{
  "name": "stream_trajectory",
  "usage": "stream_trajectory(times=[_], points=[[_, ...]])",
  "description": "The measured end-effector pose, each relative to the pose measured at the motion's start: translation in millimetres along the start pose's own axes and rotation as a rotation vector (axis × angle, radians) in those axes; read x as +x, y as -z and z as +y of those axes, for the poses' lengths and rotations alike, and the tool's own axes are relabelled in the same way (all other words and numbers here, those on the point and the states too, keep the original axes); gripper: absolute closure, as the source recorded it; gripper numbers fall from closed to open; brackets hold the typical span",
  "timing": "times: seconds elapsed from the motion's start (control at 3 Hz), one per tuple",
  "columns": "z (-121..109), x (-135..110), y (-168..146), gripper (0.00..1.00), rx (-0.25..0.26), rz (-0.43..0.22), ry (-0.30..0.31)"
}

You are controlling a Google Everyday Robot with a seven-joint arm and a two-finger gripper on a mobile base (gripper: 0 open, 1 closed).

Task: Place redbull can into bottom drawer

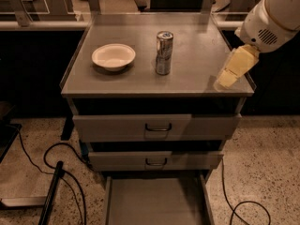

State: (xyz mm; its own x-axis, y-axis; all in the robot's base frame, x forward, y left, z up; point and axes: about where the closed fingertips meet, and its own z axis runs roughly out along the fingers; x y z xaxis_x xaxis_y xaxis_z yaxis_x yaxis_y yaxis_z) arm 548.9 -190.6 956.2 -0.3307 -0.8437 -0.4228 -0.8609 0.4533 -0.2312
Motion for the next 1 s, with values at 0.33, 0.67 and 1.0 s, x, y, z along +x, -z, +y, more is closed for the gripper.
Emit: stream_trajectory(times=[0.33, 0.67, 1.0], points=[[-4, -2, -25, 0.0, 0.015, -0.052, -0.067], [-46, -38, -78, 0.0, 0.08, -0.154, -0.112], [-48, -40, -81, 0.0, 0.08, -0.158, -0.112]])
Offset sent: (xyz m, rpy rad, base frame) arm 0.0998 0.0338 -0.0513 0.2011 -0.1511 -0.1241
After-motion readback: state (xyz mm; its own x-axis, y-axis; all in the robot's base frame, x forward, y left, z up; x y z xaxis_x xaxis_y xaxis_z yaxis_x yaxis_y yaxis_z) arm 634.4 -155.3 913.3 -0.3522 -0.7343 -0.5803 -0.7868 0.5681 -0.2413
